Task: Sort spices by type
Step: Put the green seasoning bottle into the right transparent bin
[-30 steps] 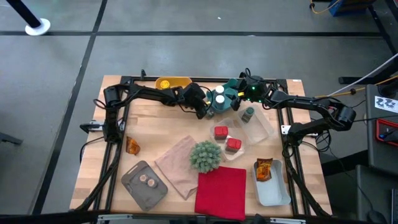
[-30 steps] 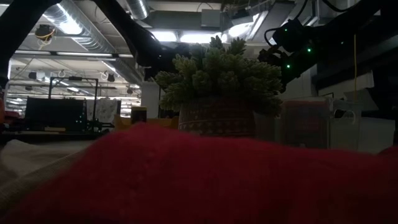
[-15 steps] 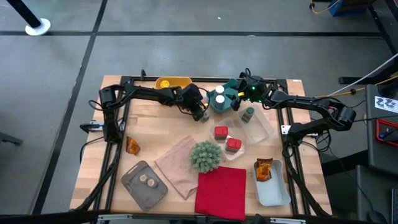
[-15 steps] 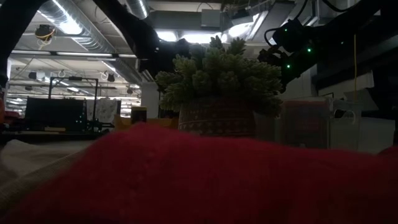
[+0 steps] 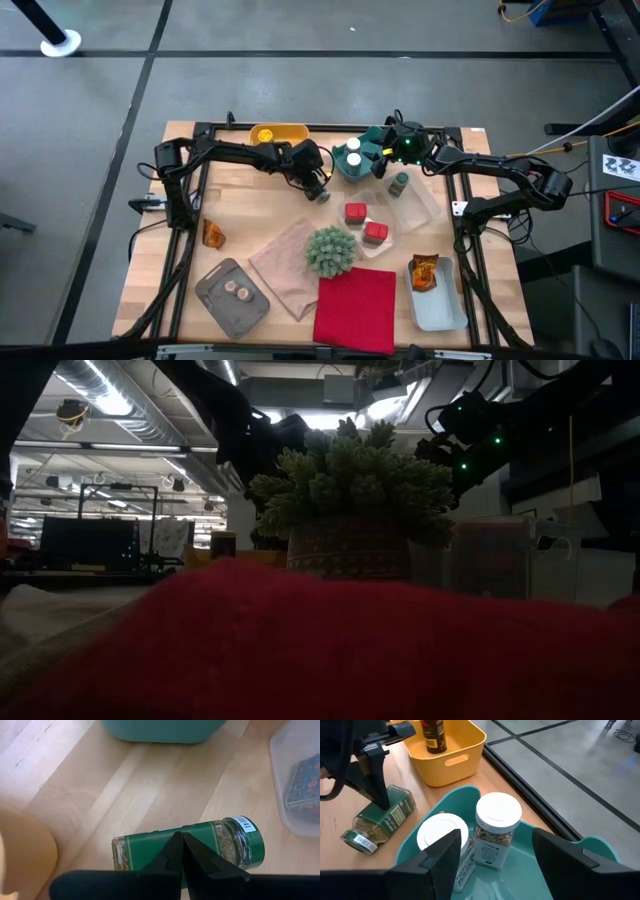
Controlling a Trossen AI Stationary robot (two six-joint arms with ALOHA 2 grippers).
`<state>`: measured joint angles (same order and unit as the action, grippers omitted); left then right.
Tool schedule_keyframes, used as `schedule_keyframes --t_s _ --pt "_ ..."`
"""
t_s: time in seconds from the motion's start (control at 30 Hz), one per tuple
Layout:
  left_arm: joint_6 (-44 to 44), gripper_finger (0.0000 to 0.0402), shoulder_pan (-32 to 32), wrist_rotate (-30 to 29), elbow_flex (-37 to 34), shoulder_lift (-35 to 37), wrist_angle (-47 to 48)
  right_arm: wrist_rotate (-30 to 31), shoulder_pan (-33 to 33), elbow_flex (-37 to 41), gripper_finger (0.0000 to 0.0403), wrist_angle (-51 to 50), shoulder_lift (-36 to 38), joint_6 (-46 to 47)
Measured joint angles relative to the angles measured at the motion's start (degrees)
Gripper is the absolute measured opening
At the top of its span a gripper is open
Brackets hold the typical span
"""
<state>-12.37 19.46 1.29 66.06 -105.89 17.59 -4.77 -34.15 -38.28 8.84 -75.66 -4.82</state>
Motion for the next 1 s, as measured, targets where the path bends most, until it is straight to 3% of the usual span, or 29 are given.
schedule_keyframes --t_s 0.17,0.43,0.57,0.83,1.0 --pt "4.05 0.0001 -0.02 0.01 0.53 0.52 0.79 -0.33 0.0 0.0 0.0245 0.0 0.0 -0.01" --pt "19.2 0.001 -0.36 0.0 3.92 2.75 4.36 -0.33 0.0 0.0 0.0245 0.03 0.0 0.0" --pt "27.41 0.0051 -0.76 -0.04 4.56 3.15 4.31 -0.35 0.0 0.0 0.0245 0.03 0.0 0.0" --pt "43.05 0.0173 -2.34 -0.02 4.55 2.75 4.69 -0.38 0.0 0.0 0.0245 -0.02 0.0 -0.02" --pt "50.6 0.0221 -3.02 -0.12 4.55 2.75 4.45 -0.38 0.0 0.0 0.0245 -0.02 0.0 -0.01"
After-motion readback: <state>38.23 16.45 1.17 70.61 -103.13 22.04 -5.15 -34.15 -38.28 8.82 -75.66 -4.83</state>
